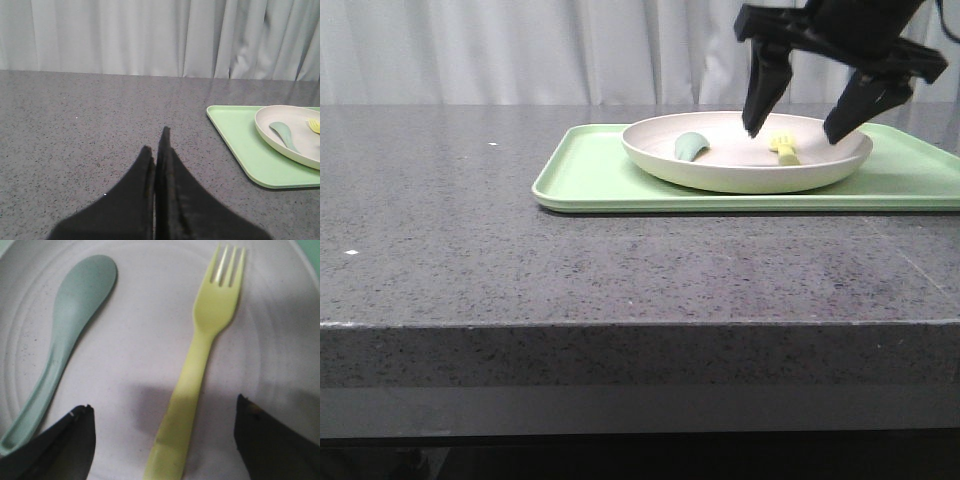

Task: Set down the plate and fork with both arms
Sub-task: 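Lower the right gripper and grasp the yellow fork's handle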

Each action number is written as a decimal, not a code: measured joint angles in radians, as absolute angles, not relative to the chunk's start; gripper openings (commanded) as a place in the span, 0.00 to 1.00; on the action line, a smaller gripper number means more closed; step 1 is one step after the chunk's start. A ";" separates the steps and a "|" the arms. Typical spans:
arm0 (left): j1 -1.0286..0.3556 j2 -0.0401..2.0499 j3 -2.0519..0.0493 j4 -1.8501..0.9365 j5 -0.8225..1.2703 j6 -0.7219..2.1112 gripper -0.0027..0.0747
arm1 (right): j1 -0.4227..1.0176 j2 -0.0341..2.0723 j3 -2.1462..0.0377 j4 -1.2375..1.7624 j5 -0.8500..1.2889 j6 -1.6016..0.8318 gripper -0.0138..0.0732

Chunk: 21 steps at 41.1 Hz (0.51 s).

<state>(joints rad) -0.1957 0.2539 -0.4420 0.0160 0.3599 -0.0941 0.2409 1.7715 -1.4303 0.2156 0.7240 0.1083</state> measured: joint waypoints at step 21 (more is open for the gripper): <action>-0.196 0.254 -0.440 0.016 0.360 -0.094 0.01 | 0.241 1.834 -1.461 0.216 0.724 0.111 0.82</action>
<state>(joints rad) -0.1957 0.2539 -0.4404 0.0160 0.3599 -0.0941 0.2409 1.8343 -1.4611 0.2156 0.7240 0.1105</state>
